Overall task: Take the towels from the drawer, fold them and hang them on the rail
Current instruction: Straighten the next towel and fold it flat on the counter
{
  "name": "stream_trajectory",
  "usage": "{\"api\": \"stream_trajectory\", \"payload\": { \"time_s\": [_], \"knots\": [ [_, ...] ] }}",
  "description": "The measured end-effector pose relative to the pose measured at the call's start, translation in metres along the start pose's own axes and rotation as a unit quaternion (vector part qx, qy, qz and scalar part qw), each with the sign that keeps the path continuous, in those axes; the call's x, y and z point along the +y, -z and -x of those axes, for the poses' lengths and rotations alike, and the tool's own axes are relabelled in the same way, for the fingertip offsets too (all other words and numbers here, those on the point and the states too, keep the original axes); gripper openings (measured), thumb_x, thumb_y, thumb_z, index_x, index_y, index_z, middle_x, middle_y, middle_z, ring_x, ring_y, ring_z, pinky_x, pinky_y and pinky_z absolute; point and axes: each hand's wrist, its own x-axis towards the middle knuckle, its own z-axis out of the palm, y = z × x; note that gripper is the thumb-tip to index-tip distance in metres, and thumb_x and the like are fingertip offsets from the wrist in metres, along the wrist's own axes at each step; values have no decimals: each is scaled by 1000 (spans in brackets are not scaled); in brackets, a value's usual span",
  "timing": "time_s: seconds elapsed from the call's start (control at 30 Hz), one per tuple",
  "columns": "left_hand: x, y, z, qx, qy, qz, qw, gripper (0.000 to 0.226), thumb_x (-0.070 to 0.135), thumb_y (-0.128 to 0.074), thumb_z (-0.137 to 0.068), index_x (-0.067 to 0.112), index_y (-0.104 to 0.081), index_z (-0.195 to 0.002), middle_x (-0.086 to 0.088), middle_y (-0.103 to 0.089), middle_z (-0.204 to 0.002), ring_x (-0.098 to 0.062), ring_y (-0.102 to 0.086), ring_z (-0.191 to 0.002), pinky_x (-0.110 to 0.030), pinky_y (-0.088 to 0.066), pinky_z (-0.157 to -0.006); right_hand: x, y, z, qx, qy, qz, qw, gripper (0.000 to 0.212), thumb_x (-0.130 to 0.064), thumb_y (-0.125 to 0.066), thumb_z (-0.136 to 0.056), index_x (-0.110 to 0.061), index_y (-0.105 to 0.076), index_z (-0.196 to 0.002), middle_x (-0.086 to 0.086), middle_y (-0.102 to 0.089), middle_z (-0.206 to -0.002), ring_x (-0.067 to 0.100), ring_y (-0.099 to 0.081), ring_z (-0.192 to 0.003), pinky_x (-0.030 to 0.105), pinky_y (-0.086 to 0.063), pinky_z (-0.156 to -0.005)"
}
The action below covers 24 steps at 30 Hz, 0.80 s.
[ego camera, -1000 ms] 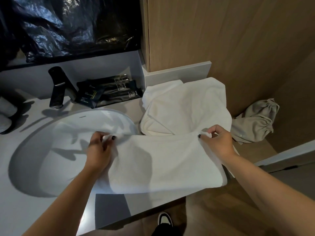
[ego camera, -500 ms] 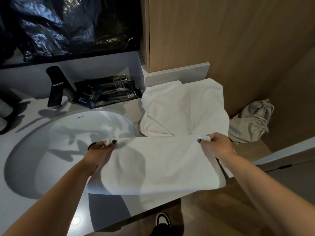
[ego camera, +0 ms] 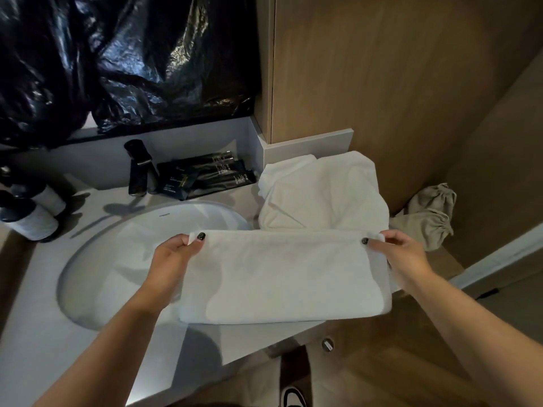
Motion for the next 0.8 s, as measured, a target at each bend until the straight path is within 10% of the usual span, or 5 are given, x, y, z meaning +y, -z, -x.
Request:
{"api": "stream_trajectory", "payload": {
  "time_s": [0.17,0.43,0.8],
  "knots": [
    [6,22,27,36,-77,29,996,35,11,-66,-90,18,-51,-59,2,-55,-58,-13,-53,-51,-21,-45,-49,-13,5,45,-11,95,-31,995,29,11,-73,-75,-15,-61,-68,-4,-71,-78,16,-67,-81,23,-54,-69],
    [-8,45,66,96,-172,-85,977,25,25,-60,-97,11,-48,-79,0,-52,-75,-16,-46,-65,-31,-39,-61,-4,3,107,-15,136,-37,990,30,22,-60,-75,-8,-59,-72,-4,-69,-68,8,-65,-65,16,-53,-59],
    [-55,36,51,65,38,-159,984,29,32,-72,-89,9,-57,-79,-6,-59,-76,-21,-54,-67,-30,-42,-59,10,10,73,-16,55,106,993,19,11,-74,-77,0,-66,-91,15,-67,-82,26,-62,-79,40,-55,-80]
  ]
}}
